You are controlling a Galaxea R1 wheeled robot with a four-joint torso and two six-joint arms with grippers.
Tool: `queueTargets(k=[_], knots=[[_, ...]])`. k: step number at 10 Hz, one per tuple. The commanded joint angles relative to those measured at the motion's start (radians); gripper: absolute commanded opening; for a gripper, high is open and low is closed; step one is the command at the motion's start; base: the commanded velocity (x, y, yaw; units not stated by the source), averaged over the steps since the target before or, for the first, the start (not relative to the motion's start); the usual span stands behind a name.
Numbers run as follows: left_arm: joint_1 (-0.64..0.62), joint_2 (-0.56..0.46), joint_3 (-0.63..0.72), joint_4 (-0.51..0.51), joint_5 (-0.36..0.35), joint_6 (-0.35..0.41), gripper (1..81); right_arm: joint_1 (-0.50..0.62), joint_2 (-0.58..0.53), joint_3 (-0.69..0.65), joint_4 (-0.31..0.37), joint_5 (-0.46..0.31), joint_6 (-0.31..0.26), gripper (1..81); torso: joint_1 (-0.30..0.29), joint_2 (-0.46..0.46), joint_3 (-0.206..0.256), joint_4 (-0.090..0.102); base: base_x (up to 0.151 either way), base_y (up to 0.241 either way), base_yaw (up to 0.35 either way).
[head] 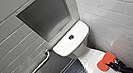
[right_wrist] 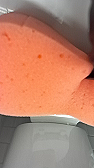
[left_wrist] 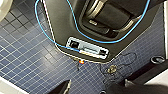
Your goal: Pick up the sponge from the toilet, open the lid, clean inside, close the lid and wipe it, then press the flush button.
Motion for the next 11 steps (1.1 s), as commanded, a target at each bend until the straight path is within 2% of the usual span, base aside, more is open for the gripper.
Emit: queueTargets(k=[1, 4, 7, 9, 11], knots=[[0.043, -0.023, -0.009, 0.022, 0.066, 0.005, 81.1, -0.017, -0.090, 0.113, 0.013, 0.025, 0.002, 1.0, 0.000, 0.000, 0.000, 0.000, 0.000, 0.000, 0.000], [0.043, -0.020, -0.017, 0.023, 0.066, 0.005, 81.1, -0.099, -0.170, 0.215, 0.021, 0.104, 0.002, 1.0, 0.000, 0.000, 0.000, 0.000, 0.000, 0.000, 0.000], [0.043, -0.015, -0.017, 0.029, 0.064, 0.005, 81.1, -0.246, -0.271, 0.337, 0.021, 0.246, 0.002, 1.0, 0.000, 0.000, 0.000, 0.000, 0.000, 0.000, 0.000], [0.043, -0.018, -0.017, 0.029, 0.064, 0.005, 81.1, -0.360, -0.285, 0.372, 0.021, 0.347, 0.001, 1.0, 0.000, 0.000, 0.000, 0.000, 0.000, 0.000, 0.000], [0.043, -0.023, -0.017, 0.029, 0.064, 0.005, 81.1, -0.495, -0.248, 0.368, 0.015, 0.447, -0.007, 1.0, 0.000, 0.000, 0.000, 0.000, 0.000, 0.000, 0.000]])
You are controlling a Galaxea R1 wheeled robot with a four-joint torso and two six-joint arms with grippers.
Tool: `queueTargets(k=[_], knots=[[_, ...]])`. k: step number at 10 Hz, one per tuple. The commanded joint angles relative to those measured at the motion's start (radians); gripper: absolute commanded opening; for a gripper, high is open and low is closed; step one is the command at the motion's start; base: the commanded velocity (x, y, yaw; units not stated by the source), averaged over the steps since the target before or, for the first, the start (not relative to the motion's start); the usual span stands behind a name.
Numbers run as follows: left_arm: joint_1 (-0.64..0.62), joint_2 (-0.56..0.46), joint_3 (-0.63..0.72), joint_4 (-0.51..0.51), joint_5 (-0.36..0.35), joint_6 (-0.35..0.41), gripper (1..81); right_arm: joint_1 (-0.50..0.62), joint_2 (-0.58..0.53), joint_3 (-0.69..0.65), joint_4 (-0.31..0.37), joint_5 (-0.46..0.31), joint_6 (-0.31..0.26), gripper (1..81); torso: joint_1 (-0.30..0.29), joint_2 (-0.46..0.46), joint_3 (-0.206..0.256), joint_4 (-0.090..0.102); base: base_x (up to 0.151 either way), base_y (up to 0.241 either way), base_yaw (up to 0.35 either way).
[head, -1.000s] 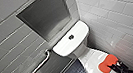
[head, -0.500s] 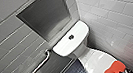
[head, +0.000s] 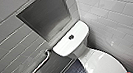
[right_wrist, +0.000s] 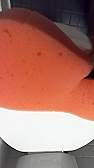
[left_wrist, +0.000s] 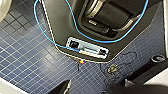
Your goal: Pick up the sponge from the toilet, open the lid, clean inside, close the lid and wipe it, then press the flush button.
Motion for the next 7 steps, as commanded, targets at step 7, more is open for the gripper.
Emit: queueTargets(k=[7], knots=[[0.038, -0.017, -0.008, 0.030, 0.065, 0.005, 81.1, -0.350, 0.036, 0.089, -0.203, 0.072, -0.012, 1.0, 0.000, 0.000, 0.000, 0.000, 0.000, 0.000, 0.000]])
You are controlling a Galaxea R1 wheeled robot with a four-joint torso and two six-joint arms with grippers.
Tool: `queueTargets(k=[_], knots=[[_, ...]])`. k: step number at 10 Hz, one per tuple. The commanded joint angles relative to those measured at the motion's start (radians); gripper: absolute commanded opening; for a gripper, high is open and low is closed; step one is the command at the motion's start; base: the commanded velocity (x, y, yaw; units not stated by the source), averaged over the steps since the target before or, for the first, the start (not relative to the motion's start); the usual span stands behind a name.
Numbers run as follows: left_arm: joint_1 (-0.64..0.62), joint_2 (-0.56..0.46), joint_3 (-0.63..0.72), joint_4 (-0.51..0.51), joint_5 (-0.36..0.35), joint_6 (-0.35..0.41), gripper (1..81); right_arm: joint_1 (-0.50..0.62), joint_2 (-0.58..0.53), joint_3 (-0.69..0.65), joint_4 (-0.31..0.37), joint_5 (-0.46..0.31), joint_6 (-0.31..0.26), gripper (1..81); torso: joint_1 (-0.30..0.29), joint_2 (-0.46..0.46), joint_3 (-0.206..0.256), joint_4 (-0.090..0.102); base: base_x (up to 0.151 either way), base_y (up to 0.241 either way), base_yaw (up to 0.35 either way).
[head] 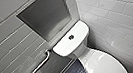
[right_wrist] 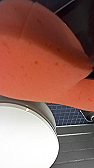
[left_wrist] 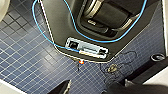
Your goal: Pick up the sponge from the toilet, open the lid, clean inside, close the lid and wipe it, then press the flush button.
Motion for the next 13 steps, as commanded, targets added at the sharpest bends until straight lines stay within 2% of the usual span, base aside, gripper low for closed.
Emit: queueTargets(k=[1, 2, 3, 5, 6, 8, 9, 11, 13], knots=[[0.037, -0.019, -0.008, 0.017, 0.064, 0.005, 81.1, -0.023, -0.025, 0.067, -0.210, -0.121, -0.006, 1.0, 0.000, 0.000, 0.000, 0.000, 0.000, 0.000, 0.000], [0.036, -0.019, -0.008, 0.023, 0.064, 0.005, 81.1, 0.005, -0.061, 0.142, -0.257, -0.150, -0.008, 1.0, 0.000, 0.000, 0.000, 0.000, 0.000, 0.000, 0.000], [0.037, -0.019, -0.008, 0.023, 0.063, 0.005, 81.1, 0.051, -0.112, 0.226, -0.255, -0.229, -0.055, 1.0, 0.000, 0.000, 0.000, 0.000, 0.000, 0.000, 0.000], [0.036, -0.016, -0.008, 0.024, 0.063, 0.005, 81.1, 0.146, -0.159, 0.259, -0.221, -0.308, -0.078, 1.0, 0.000, 0.000, 0.000, 0.000, 0.000, 0.000, 0.000], [0.036, -0.015, -0.008, 0.024, 0.063, 0.005, 81.1, 0.230, -0.166, 0.248, -0.200, -0.392, -0.078, 1.0, 0.000, 0.000, 0.000, 0.000, 0.000, 0.000, 0.000], [0.034, -0.016, -0.008, 0.024, 0.063, 0.003, 81.1, 0.457, -0.137, 0.166, -0.149, -0.628, -0.077, 1.0, 0.000, 0.000, 0.000, 0.000, 0.000, 0.000, 0.000], [0.034, -0.016, -0.008, 0.024, 0.063, 0.003, 81.1, 0.554, -0.104, 0.100, -0.148, -0.742, -0.074, 1.0, 0.000, 0.000, 0.000, 0.000, 0.000, 0.000, 0.000], [0.034, -0.015, -0.008, 0.024, 0.061, 0.003, 81.1, 0.685, -0.020, -0.030, -0.148, -0.858, -0.070, 1.0, 0.000, 0.000, 0.000, 0.000, 0.000, 0.000, 0.000], [0.033, -0.013, -0.008, 0.024, 0.061, 0.003, 81.1, 0.775, 0.057, -0.118, -0.152, -0.912, -0.070, 1.0, 0.000, 0.000, 0.000, 0.000, 0.000, 0.000, 0.000]])
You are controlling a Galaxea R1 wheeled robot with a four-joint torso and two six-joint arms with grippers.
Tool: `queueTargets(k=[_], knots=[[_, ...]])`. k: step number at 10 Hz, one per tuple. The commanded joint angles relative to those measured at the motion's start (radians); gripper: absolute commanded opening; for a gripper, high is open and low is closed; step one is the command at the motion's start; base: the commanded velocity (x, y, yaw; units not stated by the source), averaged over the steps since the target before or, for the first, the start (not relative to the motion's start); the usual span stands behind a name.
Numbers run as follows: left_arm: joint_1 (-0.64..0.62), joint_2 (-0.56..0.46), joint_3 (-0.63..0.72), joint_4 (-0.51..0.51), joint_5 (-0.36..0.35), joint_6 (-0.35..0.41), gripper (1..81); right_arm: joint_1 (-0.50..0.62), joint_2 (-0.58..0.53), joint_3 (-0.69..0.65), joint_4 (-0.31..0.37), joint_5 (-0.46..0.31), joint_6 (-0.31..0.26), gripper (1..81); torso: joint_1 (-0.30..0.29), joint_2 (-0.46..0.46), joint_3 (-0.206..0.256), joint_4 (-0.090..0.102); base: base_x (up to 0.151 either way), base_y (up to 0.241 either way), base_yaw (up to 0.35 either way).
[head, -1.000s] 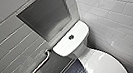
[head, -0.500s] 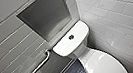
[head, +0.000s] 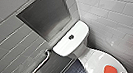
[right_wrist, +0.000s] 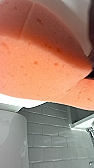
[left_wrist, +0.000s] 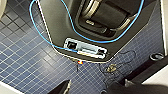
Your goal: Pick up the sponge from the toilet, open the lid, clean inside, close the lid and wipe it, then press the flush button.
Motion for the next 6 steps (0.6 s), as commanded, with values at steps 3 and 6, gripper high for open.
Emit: queueTargets(k=[3, 6], knots=[[0.034, -0.019, -0.008, 0.011, 0.063, 0.004, 81.1, 0.331, 0.131, -0.182, 0.013, -0.313, 0.009, 1.0, 0.000, 0.000, 0.000, 0.000, 0.000, 0.000, 0.000], [0.034, -0.019, -0.008, 0.011, 0.062, 0.004, 81.1, 0.394, 0.247, -0.246, 0.010, -0.365, 0.032, 1.0, 0.000, 0.000, 0.000, 0.000, 0.000, 0.000, 0.000]])
